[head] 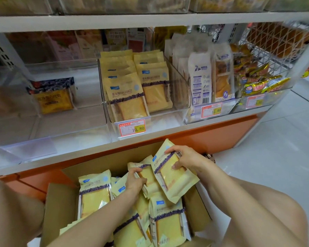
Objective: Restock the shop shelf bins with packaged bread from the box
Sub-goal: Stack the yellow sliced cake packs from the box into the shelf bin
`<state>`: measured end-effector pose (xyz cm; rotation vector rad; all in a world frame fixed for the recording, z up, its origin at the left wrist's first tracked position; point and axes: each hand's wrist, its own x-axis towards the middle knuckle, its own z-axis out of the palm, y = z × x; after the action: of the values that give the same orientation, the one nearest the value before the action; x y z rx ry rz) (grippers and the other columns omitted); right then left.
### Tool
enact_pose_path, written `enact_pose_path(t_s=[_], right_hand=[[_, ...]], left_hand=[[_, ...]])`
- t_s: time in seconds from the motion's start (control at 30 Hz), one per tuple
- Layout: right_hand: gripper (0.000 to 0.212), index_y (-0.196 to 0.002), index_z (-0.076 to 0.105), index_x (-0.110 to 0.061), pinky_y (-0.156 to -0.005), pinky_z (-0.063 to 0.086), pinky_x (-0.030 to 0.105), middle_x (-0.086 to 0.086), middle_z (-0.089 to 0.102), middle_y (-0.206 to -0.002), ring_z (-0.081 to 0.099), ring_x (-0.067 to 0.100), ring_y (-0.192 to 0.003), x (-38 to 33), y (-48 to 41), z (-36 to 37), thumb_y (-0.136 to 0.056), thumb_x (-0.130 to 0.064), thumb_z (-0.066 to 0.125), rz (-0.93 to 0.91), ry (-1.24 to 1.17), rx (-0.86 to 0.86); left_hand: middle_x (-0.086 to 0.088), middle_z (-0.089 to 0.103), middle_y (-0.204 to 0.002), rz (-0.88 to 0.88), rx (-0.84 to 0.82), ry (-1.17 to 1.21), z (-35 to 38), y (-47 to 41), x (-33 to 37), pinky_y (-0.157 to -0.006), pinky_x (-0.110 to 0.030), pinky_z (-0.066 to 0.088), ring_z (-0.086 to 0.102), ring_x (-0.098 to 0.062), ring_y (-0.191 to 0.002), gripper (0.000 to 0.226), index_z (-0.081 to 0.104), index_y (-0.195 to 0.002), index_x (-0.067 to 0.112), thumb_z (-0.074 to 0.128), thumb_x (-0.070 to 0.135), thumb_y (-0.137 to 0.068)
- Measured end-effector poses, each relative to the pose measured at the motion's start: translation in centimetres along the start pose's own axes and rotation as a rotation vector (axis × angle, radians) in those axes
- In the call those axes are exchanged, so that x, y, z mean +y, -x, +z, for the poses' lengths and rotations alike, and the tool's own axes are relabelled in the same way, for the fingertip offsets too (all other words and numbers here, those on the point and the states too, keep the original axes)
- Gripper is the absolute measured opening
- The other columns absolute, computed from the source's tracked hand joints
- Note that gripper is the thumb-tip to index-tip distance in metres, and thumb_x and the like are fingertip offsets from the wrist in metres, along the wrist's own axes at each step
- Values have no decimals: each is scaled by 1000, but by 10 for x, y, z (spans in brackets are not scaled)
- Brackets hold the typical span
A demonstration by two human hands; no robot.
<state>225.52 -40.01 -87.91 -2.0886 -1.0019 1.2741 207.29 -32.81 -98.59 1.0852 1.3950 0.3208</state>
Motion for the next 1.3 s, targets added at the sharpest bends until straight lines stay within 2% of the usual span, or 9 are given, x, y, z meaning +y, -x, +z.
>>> enact_pose_path(t_s=[0.13, 0.3, 0.43, 0.77, 0.87, 0.97, 1.1, 1.2, 1.3], right_hand=[[56, -116, 59, -33, -62, 50, 21, -5, 51, -113, 55, 15, -96, 0, 2, -1, -78, 7, 69, -5, 10, -33], [56, -113, 61, -33, -62, 51, 26, -2, 55, -112, 58, 19, -96, -4, 5, 3, -76, 8, 69, -48, -49, -41], [57, -109, 62, -33, -72, 55, 36, 2, 55, -117, 59, 24, -98, -3, 7, 8, -72, 10, 70, -92, -30, 29], [56, -116, 60, -33, -62, 51, 20, -7, 53, -113, 55, 8, -93, -11, 54, -28, -76, 5, 70, -180, -21, 42], [56, -115, 62, -35, -71, 53, 23, -5, 55, -118, 59, 14, -99, -11, 79, -51, -76, 3, 71, -238, -73, 25], [59, -118, 63, -31, -81, 55, 29, -1, 60, -121, 62, 18, -105, -14, 97, -67, -74, 7, 71, -345, -274, 46], [60, -118, 62, -28, -83, 56, 34, 1, 60, -124, 61, 22, -107, -37, 104, -79, -73, 11, 69, -491, -482, 153], [56, -113, 62, -30, -71, 57, 25, 2, 59, -121, 58, 22, -105, -66, 92, -84, -74, 10, 69, -556, -526, 298], [52, -112, 61, -26, -59, 53, 17, 1, 59, -113, 58, 14, -96, -97, 77, -85, -75, 10, 69, -595, -526, 428]], left_hand=[[-10, 55, -108, 83, -102, -65, -17, 17, 10, -61, -32, 54, 61, -24, -84, 43, 52, -109, 22, 57, -11, -81], [-10, 53, -91, 204, -145, -155, -51, 40, 21, -42, -19, 42, 52, -18, -63, 44, 53, -102, 21, 56, -15, -77], [-8, 51, -95, 283, -179, -171, -72, 57, 30, -49, -23, 45, 51, -20, -68, 47, 53, -98, 22, 52, -19, -75], [-11, 51, -118, 293, -433, -90, -95, 113, 50, -69, -32, 55, 59, -33, -97, 56, 58, -114, 30, 51, -15, -81], [-9, 57, -118, 353, -472, -37, -102, 132, 63, -74, -36, 55, 61, -27, -93, 56, 59, -116, 29, 58, -10, -75], [-4, 61, -119, 458, -462, -31, -113, 148, 88, -72, -32, 54, 63, -24, -91, 61, 61, -114, 32, 62, 1, -62], [-3, 58, -120, 599, -433, 41, -123, 151, 135, -72, -31, 56, 63, -21, -97, 57, 58, -116, 30, 64, -6, -72], [-5, 53, -127, 719, -331, 48, -121, 138, 174, -67, -22, 54, 59, -19, -104, 57, 55, -117, 28, 54, -16, -81], [-3, 52, -127, 784, -268, 37, -114, 117, 204, -74, -25, 54, 57, -22, -108, 58, 56, -117, 31, 56, -14, -81]])
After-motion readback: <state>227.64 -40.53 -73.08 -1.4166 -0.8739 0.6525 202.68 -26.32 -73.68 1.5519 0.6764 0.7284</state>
